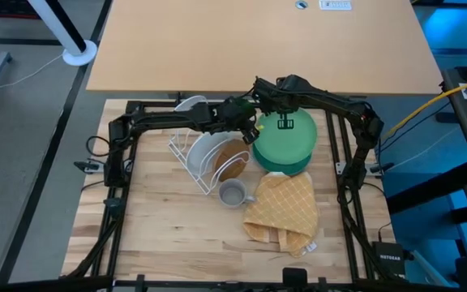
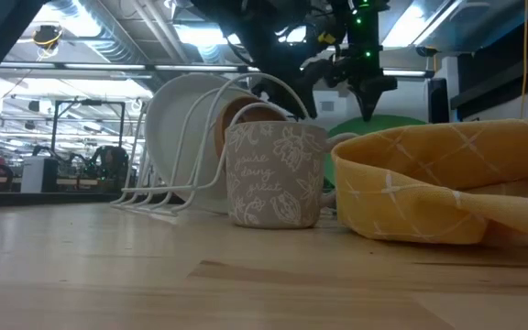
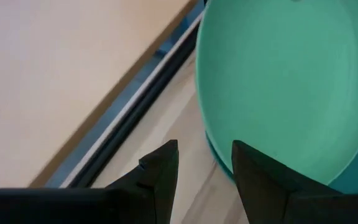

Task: Sort dishes
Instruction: Put the green plate in the dish rack

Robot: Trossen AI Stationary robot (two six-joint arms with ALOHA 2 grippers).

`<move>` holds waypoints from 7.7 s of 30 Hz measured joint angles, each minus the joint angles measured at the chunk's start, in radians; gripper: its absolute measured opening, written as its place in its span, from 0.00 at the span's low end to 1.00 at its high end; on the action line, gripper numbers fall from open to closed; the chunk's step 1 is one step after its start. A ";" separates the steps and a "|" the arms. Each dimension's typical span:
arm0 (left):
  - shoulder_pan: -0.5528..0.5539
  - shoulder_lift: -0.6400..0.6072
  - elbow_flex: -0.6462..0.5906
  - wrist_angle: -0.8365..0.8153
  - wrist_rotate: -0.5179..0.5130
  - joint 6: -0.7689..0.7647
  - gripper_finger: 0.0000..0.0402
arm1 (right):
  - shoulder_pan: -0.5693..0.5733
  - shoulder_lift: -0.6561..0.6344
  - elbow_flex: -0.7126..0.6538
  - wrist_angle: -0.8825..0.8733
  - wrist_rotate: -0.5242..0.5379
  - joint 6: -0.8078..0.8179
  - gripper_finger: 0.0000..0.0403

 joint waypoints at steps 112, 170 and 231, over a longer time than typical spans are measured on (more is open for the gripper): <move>-0.023 0.101 0.001 0.031 0.025 -0.117 0.35 | 0.103 -0.009 0.177 -0.200 -0.141 0.031 0.02; -0.001 0.134 0.002 0.298 0.042 -0.024 0.02 | 0.103 -0.084 0.177 -0.201 -0.040 0.129 0.38; -0.337 -0.469 -0.012 -0.982 -0.902 -0.804 0.02 | 0.102 -0.527 -0.216 0.306 0.002 0.359 0.38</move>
